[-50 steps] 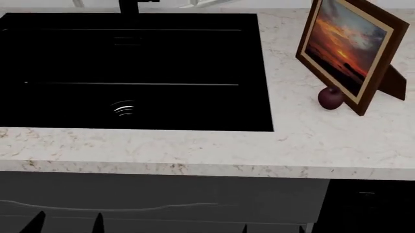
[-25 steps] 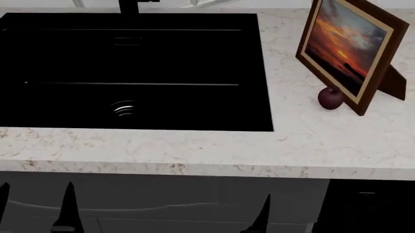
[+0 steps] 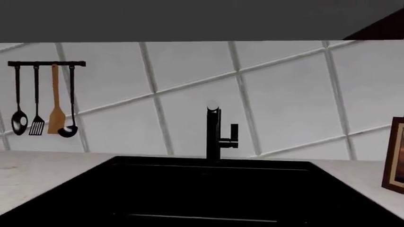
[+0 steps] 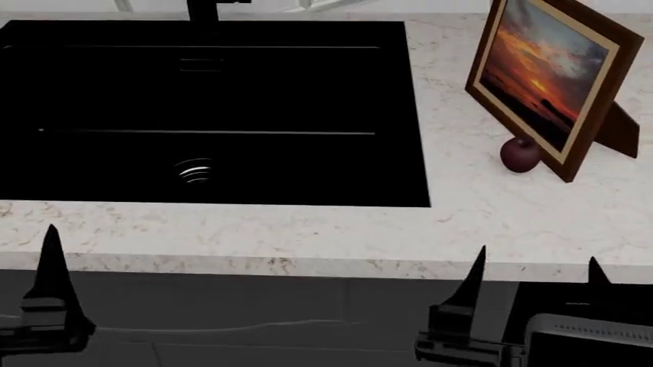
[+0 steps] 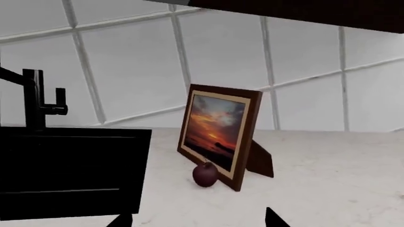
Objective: Turn the sink spout to the right.
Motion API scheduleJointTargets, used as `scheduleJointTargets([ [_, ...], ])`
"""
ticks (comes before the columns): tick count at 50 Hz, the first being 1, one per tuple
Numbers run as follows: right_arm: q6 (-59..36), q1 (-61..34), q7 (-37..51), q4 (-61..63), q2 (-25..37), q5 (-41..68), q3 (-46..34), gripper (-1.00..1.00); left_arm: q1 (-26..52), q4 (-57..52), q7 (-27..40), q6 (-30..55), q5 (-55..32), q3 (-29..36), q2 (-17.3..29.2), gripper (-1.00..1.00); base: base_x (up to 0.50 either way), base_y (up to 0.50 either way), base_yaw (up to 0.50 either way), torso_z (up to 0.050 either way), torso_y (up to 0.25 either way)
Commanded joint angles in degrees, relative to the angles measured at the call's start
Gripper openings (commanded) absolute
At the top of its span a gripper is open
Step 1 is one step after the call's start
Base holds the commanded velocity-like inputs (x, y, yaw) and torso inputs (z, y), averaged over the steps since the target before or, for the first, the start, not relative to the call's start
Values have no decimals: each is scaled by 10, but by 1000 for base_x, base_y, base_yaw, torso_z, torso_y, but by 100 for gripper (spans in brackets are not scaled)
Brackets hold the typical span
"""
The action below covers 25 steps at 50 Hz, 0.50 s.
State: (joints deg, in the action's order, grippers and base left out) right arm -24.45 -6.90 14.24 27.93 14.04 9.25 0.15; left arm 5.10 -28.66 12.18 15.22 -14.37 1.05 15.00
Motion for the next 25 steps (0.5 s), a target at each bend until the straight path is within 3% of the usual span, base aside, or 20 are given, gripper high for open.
scheduleJointTargets([
  [1, -49, -27, 10, 39, 17, 15, 25, 100, 35, -46, 21, 64, -21, -21, 18, 100, 0, 0, 0, 0, 0],
  [25, -150, -113, 18, 83, 48, 33, 24, 100, 93, -100, 45, 144, -50, -46, 47, 100, 0, 0, 0, 0, 0],
])
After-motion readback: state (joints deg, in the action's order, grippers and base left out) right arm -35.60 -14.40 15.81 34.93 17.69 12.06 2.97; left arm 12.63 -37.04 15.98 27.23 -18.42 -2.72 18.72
